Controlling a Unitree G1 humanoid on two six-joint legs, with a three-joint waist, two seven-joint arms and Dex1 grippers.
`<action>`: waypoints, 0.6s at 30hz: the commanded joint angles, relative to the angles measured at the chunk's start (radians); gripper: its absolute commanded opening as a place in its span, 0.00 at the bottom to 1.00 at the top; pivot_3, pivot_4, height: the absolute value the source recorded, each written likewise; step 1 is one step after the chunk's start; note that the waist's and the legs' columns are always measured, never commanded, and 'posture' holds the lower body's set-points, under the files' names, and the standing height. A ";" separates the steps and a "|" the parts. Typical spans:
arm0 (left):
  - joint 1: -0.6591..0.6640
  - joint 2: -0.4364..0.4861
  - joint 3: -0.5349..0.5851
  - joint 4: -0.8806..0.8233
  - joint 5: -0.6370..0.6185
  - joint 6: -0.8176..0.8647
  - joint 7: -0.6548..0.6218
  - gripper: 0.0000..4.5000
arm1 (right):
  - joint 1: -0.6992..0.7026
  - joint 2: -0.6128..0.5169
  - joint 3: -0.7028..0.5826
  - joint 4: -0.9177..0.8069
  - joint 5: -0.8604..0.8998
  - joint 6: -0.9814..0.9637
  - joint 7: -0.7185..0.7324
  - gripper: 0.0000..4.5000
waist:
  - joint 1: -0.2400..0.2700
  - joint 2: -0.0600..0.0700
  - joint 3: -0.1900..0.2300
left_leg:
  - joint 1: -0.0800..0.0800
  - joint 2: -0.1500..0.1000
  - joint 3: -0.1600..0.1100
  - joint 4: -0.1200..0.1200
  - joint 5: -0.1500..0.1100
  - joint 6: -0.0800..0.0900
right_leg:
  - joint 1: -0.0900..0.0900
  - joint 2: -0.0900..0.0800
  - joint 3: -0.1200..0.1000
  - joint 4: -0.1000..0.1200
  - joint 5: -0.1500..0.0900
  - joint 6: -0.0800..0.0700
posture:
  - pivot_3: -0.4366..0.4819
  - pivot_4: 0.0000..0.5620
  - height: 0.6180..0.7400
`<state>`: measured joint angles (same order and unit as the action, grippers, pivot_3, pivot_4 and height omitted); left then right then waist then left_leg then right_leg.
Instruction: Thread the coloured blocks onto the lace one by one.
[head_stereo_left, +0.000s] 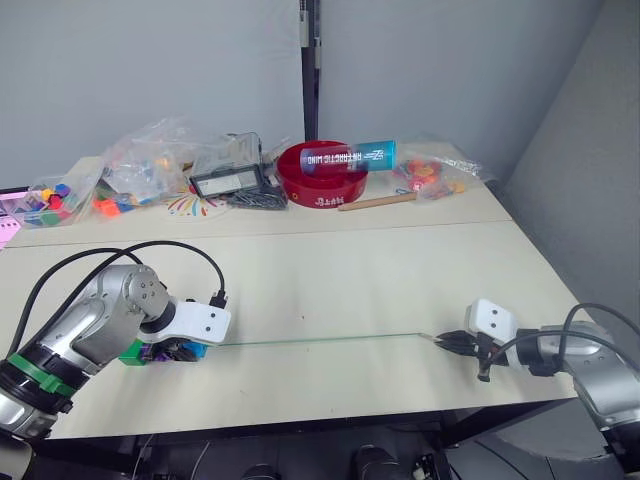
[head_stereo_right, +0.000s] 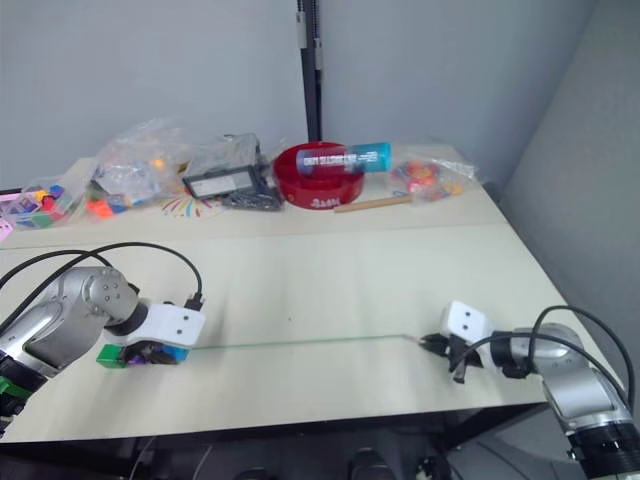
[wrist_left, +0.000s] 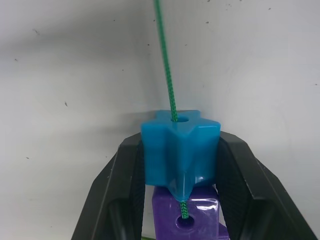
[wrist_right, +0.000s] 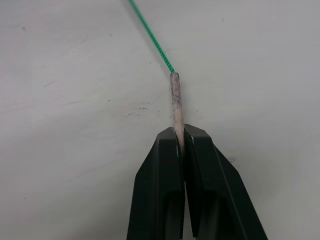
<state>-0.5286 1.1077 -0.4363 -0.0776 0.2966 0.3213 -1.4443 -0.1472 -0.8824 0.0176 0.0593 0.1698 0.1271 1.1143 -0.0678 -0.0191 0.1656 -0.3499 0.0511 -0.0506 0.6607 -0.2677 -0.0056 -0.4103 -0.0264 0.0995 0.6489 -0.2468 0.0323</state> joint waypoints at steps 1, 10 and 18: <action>0.049 0.056 0.018 0.081 0.066 0.001 0.038 0.31 | 0.035 -0.059 -0.056 0.076 -0.036 -0.014 -0.026 0.00 | 0.000 0.000 0.000 | 0.000 0.000 0.000 0.000 0.000 0.000 | 0.001 0.000 0.000 0.000 0.000 0.000 | 0.48 0.27 0.92; 0.161 0.123 0.095 0.089 0.060 -0.020 0.086 0.31 | 0.071 -0.072 -0.069 0.065 -0.019 -0.010 -0.054 0.00 | -0.006 0.001 0.000 | 0.007 0.001 0.000 -0.001 -0.002 0.004 | 0.005 0.000 0.001 0.000 -0.003 -0.001 | 0.48 0.27 0.92; 0.165 0.129 0.114 0.136 0.056 -0.048 0.123 0.31 | 0.068 -0.085 -0.062 0.118 -0.046 0.002 -0.085 0.00 | -0.005 0.001 0.000 | 0.007 0.001 0.001 -0.001 -0.002 0.004 | 0.006 0.001 0.001 0.000 -0.004 -0.001 | 0.48 0.27 0.92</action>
<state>-0.3961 1.1676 -0.3324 -0.0699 0.2766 0.2423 -1.3332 -0.1031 -0.9090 0.0063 0.0697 0.1832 0.0796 1.0834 -0.0730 -0.0185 0.1652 -0.3422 0.0516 -0.0496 0.6597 -0.2700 -0.0017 -0.4043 -0.0259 0.1002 0.6490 -0.2505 0.0310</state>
